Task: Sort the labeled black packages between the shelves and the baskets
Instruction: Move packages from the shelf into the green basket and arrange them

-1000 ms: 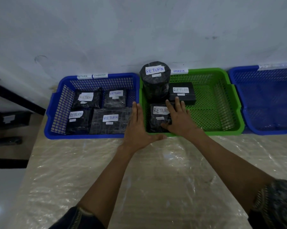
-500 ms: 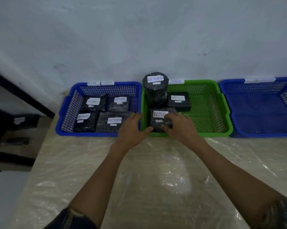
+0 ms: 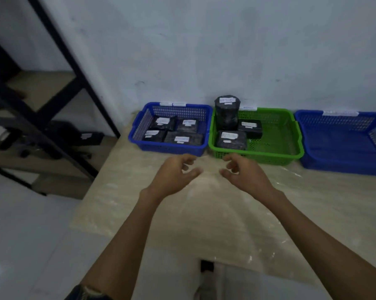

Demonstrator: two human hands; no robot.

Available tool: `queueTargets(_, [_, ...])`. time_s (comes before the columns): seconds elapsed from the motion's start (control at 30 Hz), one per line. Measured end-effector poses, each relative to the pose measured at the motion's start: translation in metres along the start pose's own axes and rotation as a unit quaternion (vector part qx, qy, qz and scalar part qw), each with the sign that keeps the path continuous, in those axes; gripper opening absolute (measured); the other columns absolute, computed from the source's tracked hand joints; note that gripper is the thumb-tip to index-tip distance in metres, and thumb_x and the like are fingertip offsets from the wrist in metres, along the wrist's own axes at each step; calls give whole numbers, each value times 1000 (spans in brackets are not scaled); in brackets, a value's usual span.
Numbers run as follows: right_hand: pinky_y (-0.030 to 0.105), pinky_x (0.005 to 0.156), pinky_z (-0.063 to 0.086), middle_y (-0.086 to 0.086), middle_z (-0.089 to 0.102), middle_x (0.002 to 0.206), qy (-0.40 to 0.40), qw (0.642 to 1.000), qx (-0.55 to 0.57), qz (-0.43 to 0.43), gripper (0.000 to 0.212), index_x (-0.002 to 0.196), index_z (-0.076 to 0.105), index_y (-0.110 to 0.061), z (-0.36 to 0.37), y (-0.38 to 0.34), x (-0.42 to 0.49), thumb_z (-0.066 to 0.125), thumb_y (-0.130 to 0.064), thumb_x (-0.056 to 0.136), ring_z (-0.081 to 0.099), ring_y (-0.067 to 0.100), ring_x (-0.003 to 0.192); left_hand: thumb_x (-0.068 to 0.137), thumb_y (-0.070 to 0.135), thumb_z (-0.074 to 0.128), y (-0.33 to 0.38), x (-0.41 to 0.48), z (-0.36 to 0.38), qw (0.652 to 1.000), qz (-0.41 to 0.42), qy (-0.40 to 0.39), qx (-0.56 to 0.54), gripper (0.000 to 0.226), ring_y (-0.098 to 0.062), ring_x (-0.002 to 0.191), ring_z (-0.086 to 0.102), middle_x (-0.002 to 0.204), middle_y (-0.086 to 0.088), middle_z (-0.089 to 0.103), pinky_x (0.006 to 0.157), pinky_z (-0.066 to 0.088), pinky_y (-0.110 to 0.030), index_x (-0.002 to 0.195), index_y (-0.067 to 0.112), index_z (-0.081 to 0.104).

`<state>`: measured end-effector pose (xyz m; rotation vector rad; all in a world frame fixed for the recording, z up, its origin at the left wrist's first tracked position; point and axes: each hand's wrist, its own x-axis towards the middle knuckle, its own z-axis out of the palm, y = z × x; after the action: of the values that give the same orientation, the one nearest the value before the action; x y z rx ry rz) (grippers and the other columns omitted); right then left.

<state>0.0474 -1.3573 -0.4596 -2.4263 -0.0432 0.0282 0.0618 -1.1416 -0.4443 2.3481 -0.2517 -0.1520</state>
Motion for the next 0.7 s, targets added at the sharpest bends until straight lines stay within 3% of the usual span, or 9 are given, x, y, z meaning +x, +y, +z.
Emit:
queueTargets(0.33, [35,81,52,-4,63,96,-54,994,51,-76,37,113,59,-27,55,-140,-95,71,-38,79,63,15,83,81,45,71,-41,-157,-110,996,-37,80,-19,48,-5,93,63,109,8,66,84,52,-25,123,22,62])
queueTargets(0.57, [30,79,53,-6,63,99,-162,979,-32,-117,35,111,58,-29,122,-262,-138,68,-44,81,61,7,83,81,43,72,-119,-265,-211,992,-51,115,-22,50,-4,97,62,108,9,66,89,53,-27,125,23,61])
queueTargets(0.7, [27,76,52,-5,63,98,-155,978,-30,-139,32,110,59,-29,161,-327,-152,67,-42,82,60,5,82,83,41,70,-164,-304,-265,989,-55,135,-3,49,-6,100,61,112,7,65,91,51,-26,126,21,60])
